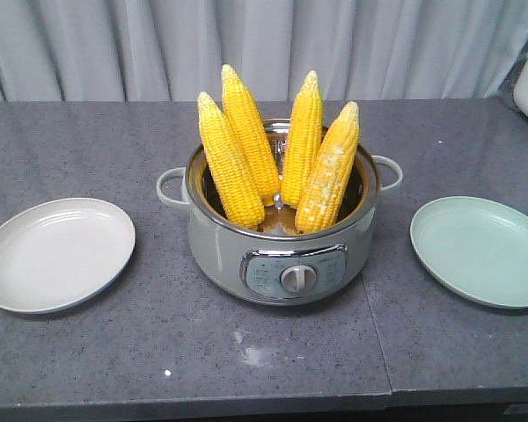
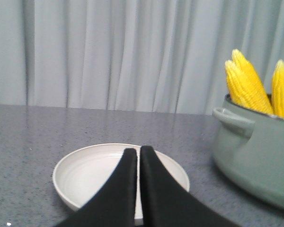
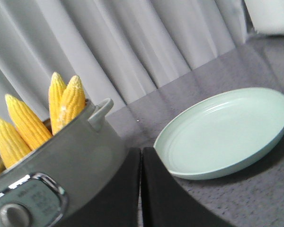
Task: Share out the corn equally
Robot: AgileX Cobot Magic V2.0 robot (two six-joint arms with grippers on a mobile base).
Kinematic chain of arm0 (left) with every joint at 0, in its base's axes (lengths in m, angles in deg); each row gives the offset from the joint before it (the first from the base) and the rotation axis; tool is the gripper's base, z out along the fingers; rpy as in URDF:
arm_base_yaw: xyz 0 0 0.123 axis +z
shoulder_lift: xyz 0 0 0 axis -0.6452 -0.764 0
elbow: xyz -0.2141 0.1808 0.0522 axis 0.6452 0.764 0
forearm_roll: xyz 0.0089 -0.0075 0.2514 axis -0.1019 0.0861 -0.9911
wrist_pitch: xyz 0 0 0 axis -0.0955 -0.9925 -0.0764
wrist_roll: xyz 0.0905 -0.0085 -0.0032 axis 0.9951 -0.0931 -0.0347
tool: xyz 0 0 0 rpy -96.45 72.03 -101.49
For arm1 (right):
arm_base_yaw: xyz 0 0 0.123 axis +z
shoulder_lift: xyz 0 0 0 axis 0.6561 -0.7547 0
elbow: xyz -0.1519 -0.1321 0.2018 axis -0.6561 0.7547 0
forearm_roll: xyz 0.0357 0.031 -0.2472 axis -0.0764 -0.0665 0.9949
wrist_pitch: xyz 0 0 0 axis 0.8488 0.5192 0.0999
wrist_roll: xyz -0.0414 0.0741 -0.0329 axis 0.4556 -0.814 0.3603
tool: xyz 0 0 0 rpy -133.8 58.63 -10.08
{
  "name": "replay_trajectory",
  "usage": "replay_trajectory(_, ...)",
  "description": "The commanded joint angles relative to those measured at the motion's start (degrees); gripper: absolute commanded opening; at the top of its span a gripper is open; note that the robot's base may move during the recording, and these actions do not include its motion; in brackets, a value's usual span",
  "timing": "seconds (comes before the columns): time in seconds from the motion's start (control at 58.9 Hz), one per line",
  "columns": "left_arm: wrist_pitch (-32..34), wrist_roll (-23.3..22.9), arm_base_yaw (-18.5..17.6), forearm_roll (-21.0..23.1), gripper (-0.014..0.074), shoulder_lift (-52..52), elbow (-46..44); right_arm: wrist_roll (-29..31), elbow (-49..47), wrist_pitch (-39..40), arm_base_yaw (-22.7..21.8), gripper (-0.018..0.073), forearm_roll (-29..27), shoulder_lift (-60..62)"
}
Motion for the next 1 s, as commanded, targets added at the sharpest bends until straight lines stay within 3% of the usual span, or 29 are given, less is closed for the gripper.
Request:
replay_trajectory(0.0,5.9,-10.2,-0.5,0.7,-0.0006,0.8,-1.8,-2.8,1.0,4.6,-0.3,-0.0002,-4.3,0.3)
replay_trajectory(0.102,7.0,-16.8,-0.5,0.7,-0.0006,0.8,-1.8,-2.7,1.0,4.6,-0.3,-0.0002,-4.4,0.3)
replay_trajectory(0.289,12.1,-21.8,-0.5,0.7,-0.0006,0.8,-1.9,-2.7,0.8,5.5,-0.3,-0.0002,-4.5,0.3)
replay_trajectory(0.492,21.4,-40.1,-0.5,0.5,-0.0006,0.8,-1.9,-1.3,-6.8,3.7,-0.3,-0.0002,-4.0,0.3)
replay_trajectory(0.594,26.0,-49.5,-0.5,-2.8,-0.0006,0.8,-1.9,4.8,-14.4,-2.6,-0.3,-0.0002,-2.8,-0.5)
replay_trajectory(0.662,29.4,-56.7,-0.5,-8.6,-0.0006,0.8,-2.0,10.6,-19.4,-8.1,-0.3,-0.0002,-2.8,-3.0)
replay_trajectory(0.798,31.0,-66.3,-0.5,-27.3,-0.0006,0.7,-6.0,22.1,-29.4,-17.0,-0.3,-0.0001,-5.1,-10.3)
replay_trajectory(0.883,27.9,-69.1,-0.5,-38.8,-0.0006,0.7,-11.5,29.6,-34.2,-18.6,-0.3,0.0004,-7.5,-15.1)
replay_trajectory(0.985,22.5,-69.6,-0.5,-48.3,-0.0006,0.4,-17.8,38.7,-38.8,-18.5,-0.3,0.001,-12.2,-20.7)
